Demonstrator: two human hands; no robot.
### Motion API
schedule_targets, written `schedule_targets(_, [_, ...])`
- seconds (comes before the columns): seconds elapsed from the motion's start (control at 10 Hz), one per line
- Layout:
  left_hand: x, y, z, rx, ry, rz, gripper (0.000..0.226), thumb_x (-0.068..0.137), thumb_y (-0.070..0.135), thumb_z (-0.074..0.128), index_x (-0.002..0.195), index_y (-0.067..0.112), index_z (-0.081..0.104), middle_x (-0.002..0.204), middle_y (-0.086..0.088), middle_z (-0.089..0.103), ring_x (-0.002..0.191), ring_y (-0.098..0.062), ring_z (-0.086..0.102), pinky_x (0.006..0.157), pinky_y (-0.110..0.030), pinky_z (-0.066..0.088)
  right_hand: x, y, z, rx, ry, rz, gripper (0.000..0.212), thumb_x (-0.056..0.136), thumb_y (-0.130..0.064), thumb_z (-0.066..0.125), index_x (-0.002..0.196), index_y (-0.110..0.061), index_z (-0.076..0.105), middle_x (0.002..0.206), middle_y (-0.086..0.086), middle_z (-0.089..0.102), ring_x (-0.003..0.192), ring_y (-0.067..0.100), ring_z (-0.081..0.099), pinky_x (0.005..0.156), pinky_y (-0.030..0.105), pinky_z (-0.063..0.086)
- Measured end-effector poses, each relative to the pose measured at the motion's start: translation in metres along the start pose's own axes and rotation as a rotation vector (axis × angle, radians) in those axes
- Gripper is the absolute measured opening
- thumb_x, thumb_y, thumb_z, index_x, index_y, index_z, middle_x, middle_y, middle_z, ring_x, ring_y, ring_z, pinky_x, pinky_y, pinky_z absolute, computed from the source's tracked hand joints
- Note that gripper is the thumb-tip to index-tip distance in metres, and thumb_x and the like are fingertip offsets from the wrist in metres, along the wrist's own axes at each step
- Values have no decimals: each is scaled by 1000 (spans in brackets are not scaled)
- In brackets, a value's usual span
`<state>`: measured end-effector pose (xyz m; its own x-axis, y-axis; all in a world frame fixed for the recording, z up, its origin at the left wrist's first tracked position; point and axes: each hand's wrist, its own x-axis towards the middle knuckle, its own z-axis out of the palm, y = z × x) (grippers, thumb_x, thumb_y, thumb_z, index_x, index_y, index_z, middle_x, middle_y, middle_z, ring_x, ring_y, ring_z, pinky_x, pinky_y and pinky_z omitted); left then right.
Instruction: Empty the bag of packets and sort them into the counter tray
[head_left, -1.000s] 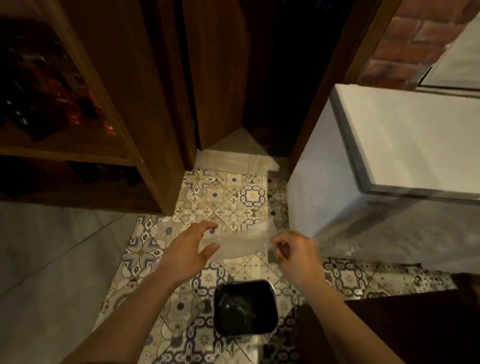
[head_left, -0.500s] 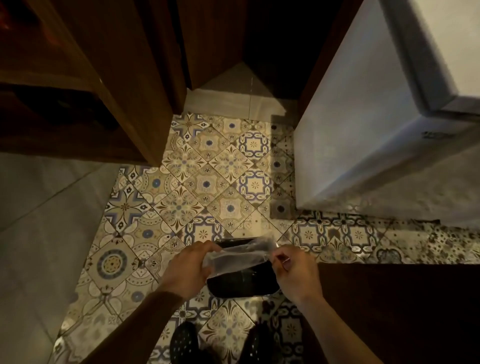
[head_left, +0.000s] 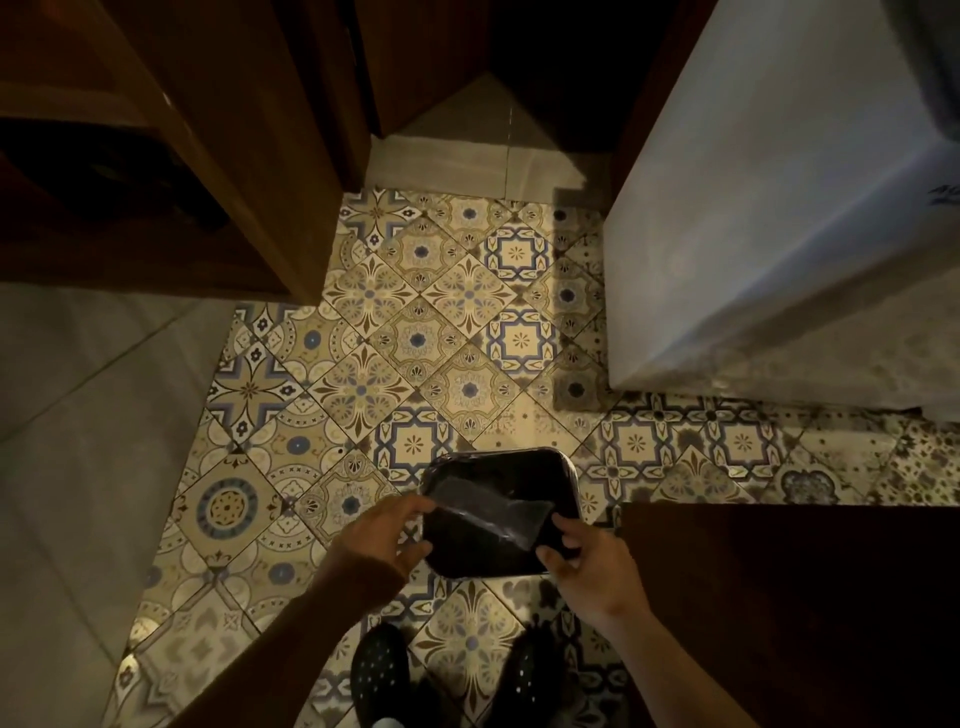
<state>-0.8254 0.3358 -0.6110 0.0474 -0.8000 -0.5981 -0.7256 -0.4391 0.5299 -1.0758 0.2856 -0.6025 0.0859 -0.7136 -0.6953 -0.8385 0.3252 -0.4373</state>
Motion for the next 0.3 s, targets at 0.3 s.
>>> schedule_targets(0.3, [-34,54,-108,33,184,80,45,92,47,61,134,44,45,141,12,54,123,-9,54,100,-35,49,-47,-79,-91,-221,110,-165,53,97,-51,55,145,-29,50,140,-2,55,127,20,53,104,36,48])
